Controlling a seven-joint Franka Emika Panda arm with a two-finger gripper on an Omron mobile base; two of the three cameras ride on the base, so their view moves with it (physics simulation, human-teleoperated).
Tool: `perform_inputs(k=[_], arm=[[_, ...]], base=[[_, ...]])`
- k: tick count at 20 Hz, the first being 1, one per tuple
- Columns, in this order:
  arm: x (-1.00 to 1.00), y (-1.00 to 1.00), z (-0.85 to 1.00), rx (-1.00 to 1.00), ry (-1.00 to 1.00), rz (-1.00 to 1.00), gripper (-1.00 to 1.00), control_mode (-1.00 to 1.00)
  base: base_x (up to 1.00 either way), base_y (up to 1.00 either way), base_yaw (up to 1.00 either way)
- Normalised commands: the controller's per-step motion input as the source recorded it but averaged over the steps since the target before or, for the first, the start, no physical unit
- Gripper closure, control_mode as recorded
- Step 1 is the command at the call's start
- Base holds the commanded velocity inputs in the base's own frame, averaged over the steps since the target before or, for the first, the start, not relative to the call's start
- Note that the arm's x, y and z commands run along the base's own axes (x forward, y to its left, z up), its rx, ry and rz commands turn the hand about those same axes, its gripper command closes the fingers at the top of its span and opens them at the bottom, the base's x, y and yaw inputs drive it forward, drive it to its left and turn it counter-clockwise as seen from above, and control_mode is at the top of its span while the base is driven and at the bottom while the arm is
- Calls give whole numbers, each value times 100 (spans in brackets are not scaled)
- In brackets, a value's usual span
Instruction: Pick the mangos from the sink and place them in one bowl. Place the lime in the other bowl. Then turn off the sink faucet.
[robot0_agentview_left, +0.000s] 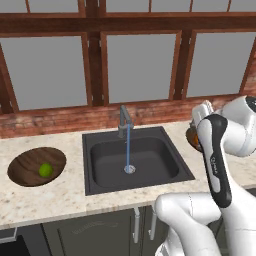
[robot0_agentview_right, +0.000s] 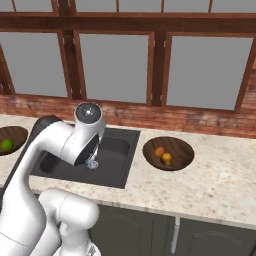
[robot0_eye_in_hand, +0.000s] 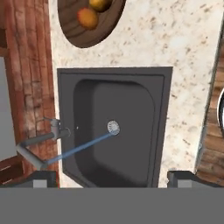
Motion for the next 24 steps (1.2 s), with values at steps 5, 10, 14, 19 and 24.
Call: perform_inputs(k=[5,10,14,19,24], arm=[[49,7,-3,17,1,-2,-100,-100],[58,2,-11,14,18,3,-100,-100],[57,24,-14,0,18,0,-100,-100],[38,1,-13,11,18,0,-100,-100],[27,-15,-25,31,13,0,-100,-100]], base=[[0,0,0],[0,0,0],[0,0,0],[0,0,0],[0,0,0]])
